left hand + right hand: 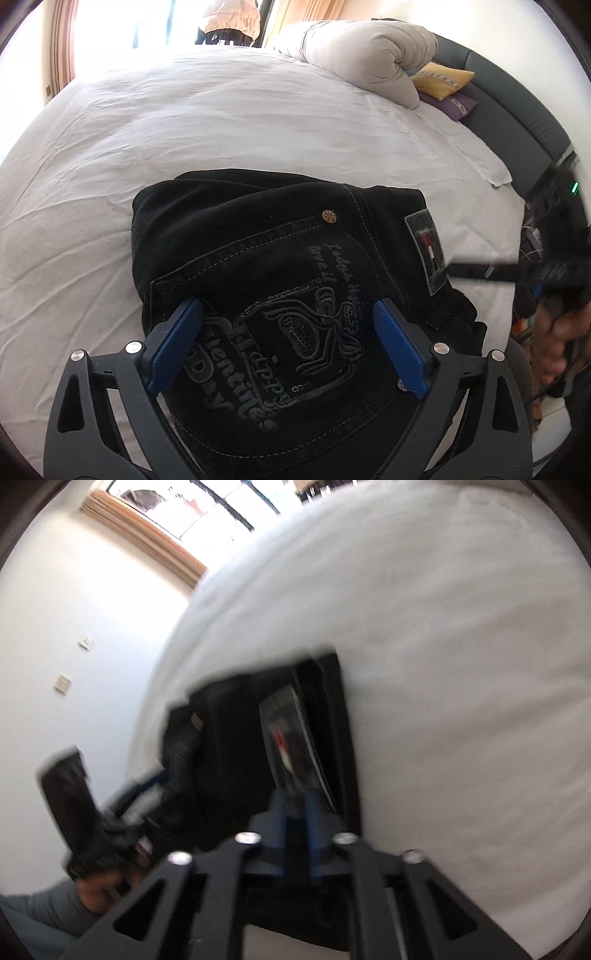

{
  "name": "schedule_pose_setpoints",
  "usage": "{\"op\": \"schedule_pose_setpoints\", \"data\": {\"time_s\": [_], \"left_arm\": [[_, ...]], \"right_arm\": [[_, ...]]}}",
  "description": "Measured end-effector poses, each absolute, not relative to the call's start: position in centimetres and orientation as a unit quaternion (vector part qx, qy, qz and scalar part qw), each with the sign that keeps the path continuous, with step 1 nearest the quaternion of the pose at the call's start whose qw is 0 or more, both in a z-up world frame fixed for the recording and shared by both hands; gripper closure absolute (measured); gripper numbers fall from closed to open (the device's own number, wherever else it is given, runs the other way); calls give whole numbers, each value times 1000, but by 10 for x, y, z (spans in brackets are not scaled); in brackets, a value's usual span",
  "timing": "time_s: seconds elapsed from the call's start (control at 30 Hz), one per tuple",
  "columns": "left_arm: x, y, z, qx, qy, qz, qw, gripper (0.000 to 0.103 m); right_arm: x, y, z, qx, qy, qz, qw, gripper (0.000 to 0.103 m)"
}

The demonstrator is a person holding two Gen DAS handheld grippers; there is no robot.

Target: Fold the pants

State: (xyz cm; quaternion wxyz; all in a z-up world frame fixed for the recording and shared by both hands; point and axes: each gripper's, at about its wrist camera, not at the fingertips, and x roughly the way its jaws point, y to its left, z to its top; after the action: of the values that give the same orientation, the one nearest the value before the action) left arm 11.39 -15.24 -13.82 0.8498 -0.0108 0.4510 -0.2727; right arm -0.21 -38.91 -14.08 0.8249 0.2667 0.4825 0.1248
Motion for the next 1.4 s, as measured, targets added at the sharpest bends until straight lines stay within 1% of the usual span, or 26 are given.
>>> {"op": "schedule_pose_setpoints", "data": {"time_s": [0.03,0.07,0.13,0.27,0.3,0.33,0.37,0.4,0.47,0.5,0.53,0.57,0.63,0.7,0.73,0.8,0.87,0.9,0.93,1.0,1.07,1.1,1.13,1.2,1.27,1.4], "left_arm": [[113,-152,-137,-13,448,-277,850,10],[112,-149,-136,-16,447,-280,850,10],[110,-146,-133,-33,445,-298,844,10],[103,-150,-137,-7,441,-291,849,10],[102,-151,-137,-4,441,-294,848,10],[100,-149,-133,-8,440,-297,847,10],[102,-148,-129,-18,442,-303,844,10],[107,-144,-124,-33,447,-310,838,10],[117,-138,-111,-46,440,-317,839,10],[120,-137,-106,-40,432,-315,844,10],[125,-137,-103,-32,426,-312,849,10],[133,-137,-102,-23,424,-309,851,10],[150,-138,-104,-22,426,-310,850,10],[171,-150,-115,-1,446,-307,841,10],[180,-157,-124,11,461,-305,833,10],[195,-165,-139,15,476,-294,829,10],[209,-171,-150,8,479,-281,831,8],[211,-173,-154,8,480,-277,832,8],[211,-174,-155,12,479,-274,834,8],[206,-174,-151,17,468,-278,839,8],[202,-166,-140,7,458,-275,845,8],[196,-157,-130,-7,449,-271,851,8],[190,-149,-122,-22,440,-271,856,8],[173,-120,-106,-61,420,-253,869,8],[163,-104,-105,-81,428,-248,865,8],[143,-85,-131,-86,481,-245,837,8]], "right_arm": [[1,-386,-130,272,469,138,829,68],[4,-378,-120,277,459,161,829,65],[6,-363,-113,273,461,190,823,55],[-3,-336,-150,238,533,204,786,54],[-7,-339,-169,240,550,189,777,69],[-12,-347,-176,257,544,184,777,90],[-16,-358,-179,277,536,174,779,98],[-19,-369,-181,294,534,158,777,103],[-22,-379,-178,301,527,147,781,103],[-21,-381,-173,289,528,143,786,100],[-20,-381,-167,275,527,134,793,89],[-19,-381,-162,270,524,131,797,82],[-12,-376,-145,285,502,152,802,61],[0,-366,-129,284,475,179,813,49],[8,-361,-125,283,468,191,815,45],[23,-354,-126,280,467,193,816,44],[44,-353,-143,287,480,181,809,44],[52,-355,-158,300,494,169,798,50],[51,-362,-164,311,497,167,793,52],[46,-361,-161,317,484,179,796,51],[32,-367,-149,307,471,184,806,40],[27,-368,-144,304,464,183,812,32],[19,-373,-137,303,452,181,819,30],[4,-398,-131,304,437,172,829,28],[-1,-414,-130,307,433,154,833,23],[18,-414,-154,304,466,166,814,22]]}}
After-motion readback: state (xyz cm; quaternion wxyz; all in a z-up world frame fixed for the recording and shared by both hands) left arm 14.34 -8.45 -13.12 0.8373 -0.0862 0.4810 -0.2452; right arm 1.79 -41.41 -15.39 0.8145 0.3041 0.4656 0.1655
